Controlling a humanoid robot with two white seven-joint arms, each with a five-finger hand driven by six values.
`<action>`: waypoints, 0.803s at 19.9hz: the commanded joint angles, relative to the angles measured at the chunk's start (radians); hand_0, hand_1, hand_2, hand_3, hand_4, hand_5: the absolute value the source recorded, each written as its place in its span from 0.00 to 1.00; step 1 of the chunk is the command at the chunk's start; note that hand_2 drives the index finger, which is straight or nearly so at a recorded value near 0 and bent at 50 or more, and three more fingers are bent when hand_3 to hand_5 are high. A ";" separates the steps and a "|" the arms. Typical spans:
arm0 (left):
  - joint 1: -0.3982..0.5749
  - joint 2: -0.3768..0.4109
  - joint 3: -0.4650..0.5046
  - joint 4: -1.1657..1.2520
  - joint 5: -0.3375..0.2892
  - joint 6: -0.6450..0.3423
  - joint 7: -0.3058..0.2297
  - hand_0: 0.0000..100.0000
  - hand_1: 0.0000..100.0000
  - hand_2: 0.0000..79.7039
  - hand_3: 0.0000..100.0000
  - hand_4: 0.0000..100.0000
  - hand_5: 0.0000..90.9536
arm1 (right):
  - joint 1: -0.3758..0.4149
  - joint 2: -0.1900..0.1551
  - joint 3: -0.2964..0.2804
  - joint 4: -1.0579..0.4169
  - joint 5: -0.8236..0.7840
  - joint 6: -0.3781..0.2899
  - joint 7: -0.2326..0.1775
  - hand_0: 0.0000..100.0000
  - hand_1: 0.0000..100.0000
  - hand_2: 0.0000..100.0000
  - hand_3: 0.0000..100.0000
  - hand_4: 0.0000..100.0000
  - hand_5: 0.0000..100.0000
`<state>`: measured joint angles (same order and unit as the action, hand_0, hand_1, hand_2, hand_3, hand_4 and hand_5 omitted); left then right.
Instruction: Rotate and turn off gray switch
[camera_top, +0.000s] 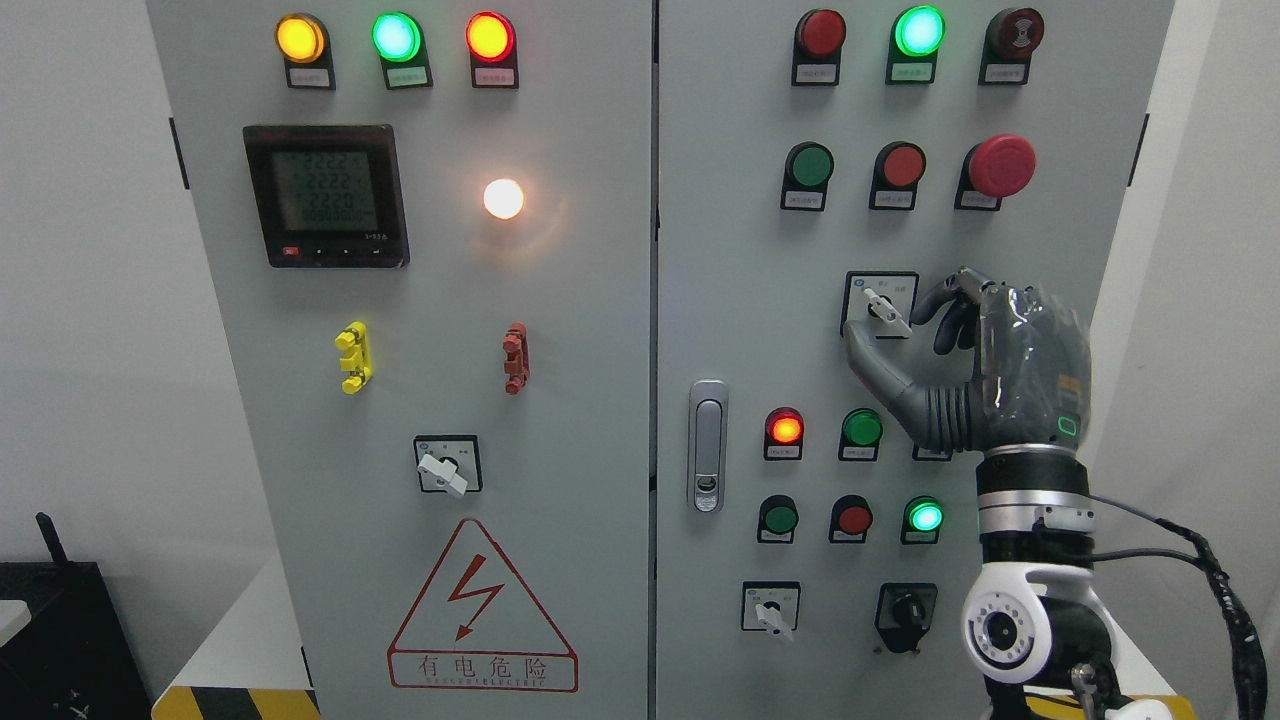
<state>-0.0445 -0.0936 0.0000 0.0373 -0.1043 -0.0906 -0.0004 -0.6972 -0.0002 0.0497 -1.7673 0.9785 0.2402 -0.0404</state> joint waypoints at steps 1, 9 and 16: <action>0.000 0.000 0.032 -0.001 0.000 0.000 0.000 0.12 0.39 0.00 0.00 0.00 0.00 | -0.007 -0.023 0.012 0.006 0.000 0.001 0.004 0.05 0.37 0.62 0.87 0.87 1.00; 0.000 0.000 0.032 -0.001 0.000 0.000 0.000 0.12 0.39 0.00 0.00 0.00 0.00 | -0.013 -0.023 0.013 0.008 0.000 0.002 0.004 0.14 0.36 0.63 0.88 0.88 1.00; 0.000 0.000 0.032 -0.001 0.000 0.000 0.000 0.12 0.39 0.00 0.00 0.00 0.00 | -0.013 -0.023 0.013 0.008 0.002 0.005 0.004 0.16 0.38 0.64 0.88 0.88 1.00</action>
<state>-0.0445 -0.0936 0.0000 0.0372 -0.1043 -0.0906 -0.0004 -0.7091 0.0000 0.0595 -1.7615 0.9789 0.2436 -0.0372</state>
